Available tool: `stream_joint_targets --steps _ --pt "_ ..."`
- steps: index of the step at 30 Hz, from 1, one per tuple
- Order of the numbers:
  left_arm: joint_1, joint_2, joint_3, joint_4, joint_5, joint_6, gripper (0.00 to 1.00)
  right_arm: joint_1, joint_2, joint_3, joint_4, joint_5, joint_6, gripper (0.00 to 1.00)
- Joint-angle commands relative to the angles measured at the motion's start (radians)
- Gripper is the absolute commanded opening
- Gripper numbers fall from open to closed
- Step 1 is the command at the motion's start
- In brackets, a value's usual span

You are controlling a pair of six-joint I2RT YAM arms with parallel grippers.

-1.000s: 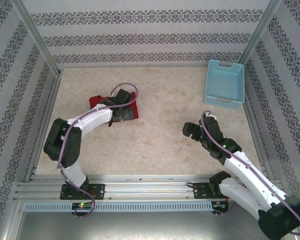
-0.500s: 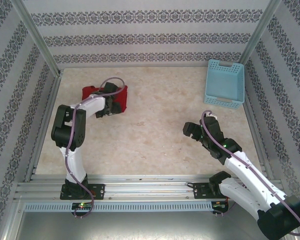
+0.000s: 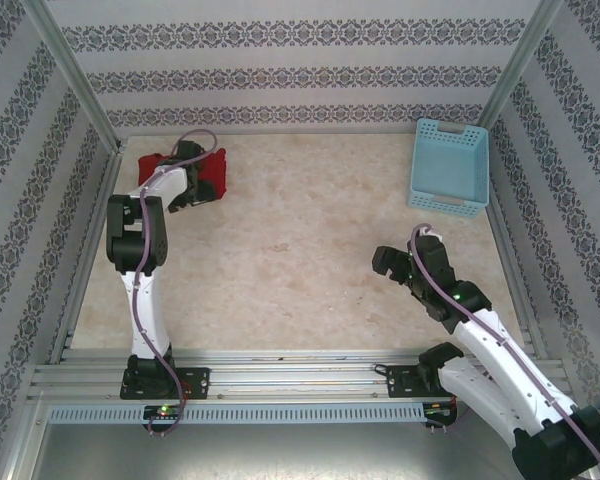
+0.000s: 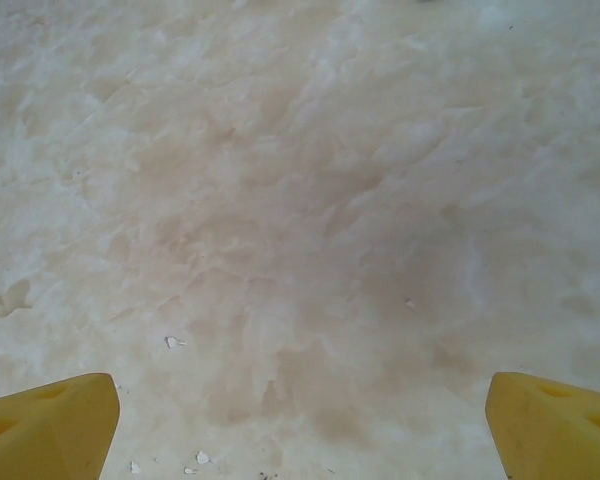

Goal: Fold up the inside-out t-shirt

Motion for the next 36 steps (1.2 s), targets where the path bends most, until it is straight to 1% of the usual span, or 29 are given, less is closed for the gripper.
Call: stream_joint_targets --steps 1,3,6,11,13,15,17,18,22,23,26,27,29,30,31,34,36 --pt "0.047 0.004 0.038 -0.071 -0.038 0.053 0.88 -0.024 -0.043 0.022 -0.058 0.025 -0.033 0.95" --pt "0.057 -0.001 0.048 -0.082 -0.046 0.062 0.88 -0.038 -0.055 0.022 -0.067 0.018 -0.039 0.95" --pt "0.054 -0.037 0.029 -0.079 -0.016 0.058 0.89 -0.054 -0.057 0.029 -0.077 0.020 -0.049 0.95" --pt "0.021 -0.214 -0.152 0.033 0.002 0.036 0.94 -0.079 -0.048 0.041 -0.054 0.047 -0.086 0.98" --pt "0.008 -0.324 -0.271 0.107 -0.008 0.029 0.99 -0.092 -0.031 0.044 -0.021 0.078 -0.110 0.98" --pt "0.003 -0.445 -0.398 0.195 -0.014 0.021 1.00 -0.111 0.003 0.054 0.018 0.108 -0.145 0.98" --pt "-0.006 -0.573 -0.538 0.292 -0.052 0.010 1.00 -0.133 0.046 0.067 0.062 0.154 -0.165 0.98" --pt "-0.011 -0.641 -0.609 0.342 -0.072 0.003 1.00 -0.150 0.066 0.069 0.092 0.157 -0.181 0.98" --pt "-0.019 -0.889 -0.914 0.592 -0.156 -0.015 1.00 -0.208 0.123 0.005 0.307 0.148 -0.245 0.98" --pt "-0.019 -0.942 -0.987 0.653 -0.169 -0.012 1.00 -0.216 0.140 -0.020 0.378 0.140 -0.283 0.98" --pt "-0.022 -1.040 -1.143 0.803 -0.204 0.025 1.00 -0.225 0.209 -0.077 0.509 0.158 -0.349 0.98" --pt "-0.023 -1.055 -1.176 0.842 -0.225 0.032 1.00 -0.227 0.233 -0.080 0.526 0.164 -0.365 0.98" --pt "-0.032 -1.072 -1.243 0.937 -0.252 0.094 1.00 -0.231 0.293 -0.086 0.584 0.180 -0.386 0.98" --pt "-0.033 -1.069 -1.259 0.962 -0.257 0.113 1.00 -0.233 0.304 -0.068 0.581 0.168 -0.407 0.98" --pt "-0.033 -1.053 -1.265 0.973 -0.256 0.130 1.00 -0.229 0.318 -0.080 0.642 0.161 -0.437 0.98" --pt "-0.036 -0.983 -1.260 1.002 -0.204 0.166 1.00 -0.236 0.378 -0.129 0.793 0.157 -0.473 0.98" --pt "-0.036 -0.934 -1.298 1.115 -0.162 0.184 1.00 -0.238 0.430 -0.141 0.869 0.131 -0.506 0.98"
